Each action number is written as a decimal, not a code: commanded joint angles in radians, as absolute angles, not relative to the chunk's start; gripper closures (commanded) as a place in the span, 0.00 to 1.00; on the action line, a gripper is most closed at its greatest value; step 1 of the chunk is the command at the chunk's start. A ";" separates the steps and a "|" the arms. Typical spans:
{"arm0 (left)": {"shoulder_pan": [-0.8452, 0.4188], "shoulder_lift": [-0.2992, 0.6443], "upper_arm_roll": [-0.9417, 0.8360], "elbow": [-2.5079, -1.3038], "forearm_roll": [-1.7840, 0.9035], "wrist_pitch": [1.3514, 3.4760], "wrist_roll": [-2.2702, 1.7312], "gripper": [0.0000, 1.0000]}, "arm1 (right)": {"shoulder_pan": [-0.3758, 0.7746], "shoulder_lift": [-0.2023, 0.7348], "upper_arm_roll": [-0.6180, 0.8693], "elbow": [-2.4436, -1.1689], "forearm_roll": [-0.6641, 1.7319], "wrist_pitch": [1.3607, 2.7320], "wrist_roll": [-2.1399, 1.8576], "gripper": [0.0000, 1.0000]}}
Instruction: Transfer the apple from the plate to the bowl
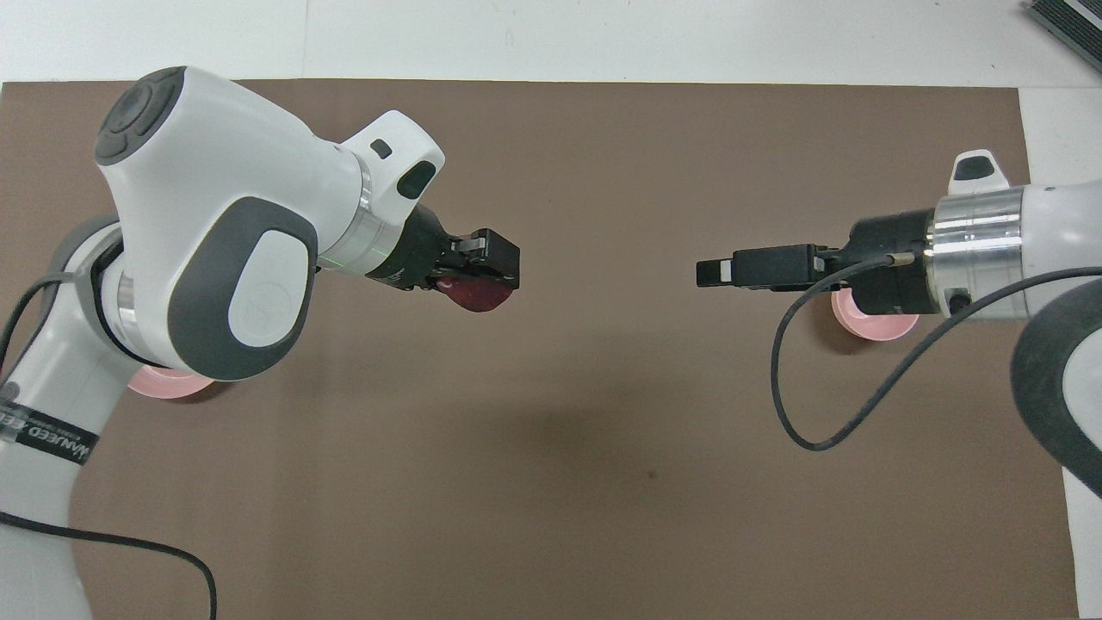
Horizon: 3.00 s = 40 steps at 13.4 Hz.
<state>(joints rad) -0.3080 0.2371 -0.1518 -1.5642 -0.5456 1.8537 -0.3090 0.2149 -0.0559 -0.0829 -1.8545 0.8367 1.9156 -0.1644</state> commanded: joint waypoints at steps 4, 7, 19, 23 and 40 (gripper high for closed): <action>-0.314 0.244 -0.163 -1.540 -0.814 1.775 -0.683 1.00 | 0.224 -0.064 -0.078 -1.948 0.991 1.994 -0.291 0.00; -0.316 0.248 -0.175 -1.545 -0.940 1.773 -0.814 1.00 | 0.224 -0.043 -0.080 -1.954 0.991 2.000 -0.409 0.00; -0.361 0.307 -0.224 -1.585 -1.336 1.949 -1.052 1.00 | 0.206 -0.089 -0.081 -2.039 1.276 1.931 -0.403 0.00; -0.359 0.307 -0.238 -1.585 -1.365 1.985 -1.052 1.00 | 0.206 -0.103 -0.083 -2.057 1.270 1.919 -0.414 0.00; -0.365 0.305 -0.272 -1.572 -1.309 2.051 -1.043 0.00 | 0.195 -0.094 -0.083 -2.045 1.215 1.893 -0.350 1.00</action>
<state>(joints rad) -0.3511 0.3170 -0.2811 -1.5753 -1.3401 2.0308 -1.0459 0.2030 -0.0839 -0.0879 -2.0400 1.2374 1.8984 -0.3760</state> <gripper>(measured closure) 0.000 0.084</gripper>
